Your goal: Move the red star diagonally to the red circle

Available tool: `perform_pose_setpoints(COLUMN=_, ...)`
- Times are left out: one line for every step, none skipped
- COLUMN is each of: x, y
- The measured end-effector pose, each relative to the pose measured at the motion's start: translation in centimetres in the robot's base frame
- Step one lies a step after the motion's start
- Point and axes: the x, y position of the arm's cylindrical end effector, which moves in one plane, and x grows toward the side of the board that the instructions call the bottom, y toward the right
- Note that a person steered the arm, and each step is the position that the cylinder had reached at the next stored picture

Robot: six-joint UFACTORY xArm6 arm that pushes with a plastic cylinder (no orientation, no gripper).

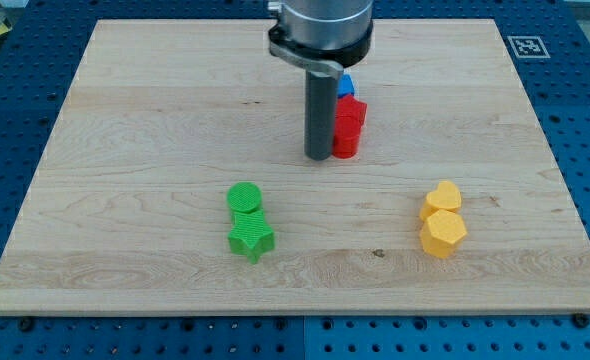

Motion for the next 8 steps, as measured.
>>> perform_pose_setpoints(x=-2.1, y=-1.1)
perform_pose_setpoints(x=-5.2, y=-2.7)
perform_pose_setpoints(x=-5.7, y=-2.2)
perform_pose_setpoints(x=-5.3, y=-0.1)
perform_pose_setpoints(x=-5.3, y=-0.1)
perform_pose_setpoints(x=-5.3, y=-0.1)
perform_pose_setpoints(x=-5.6, y=1.4)
perform_pose_setpoints(x=-5.7, y=3.9)
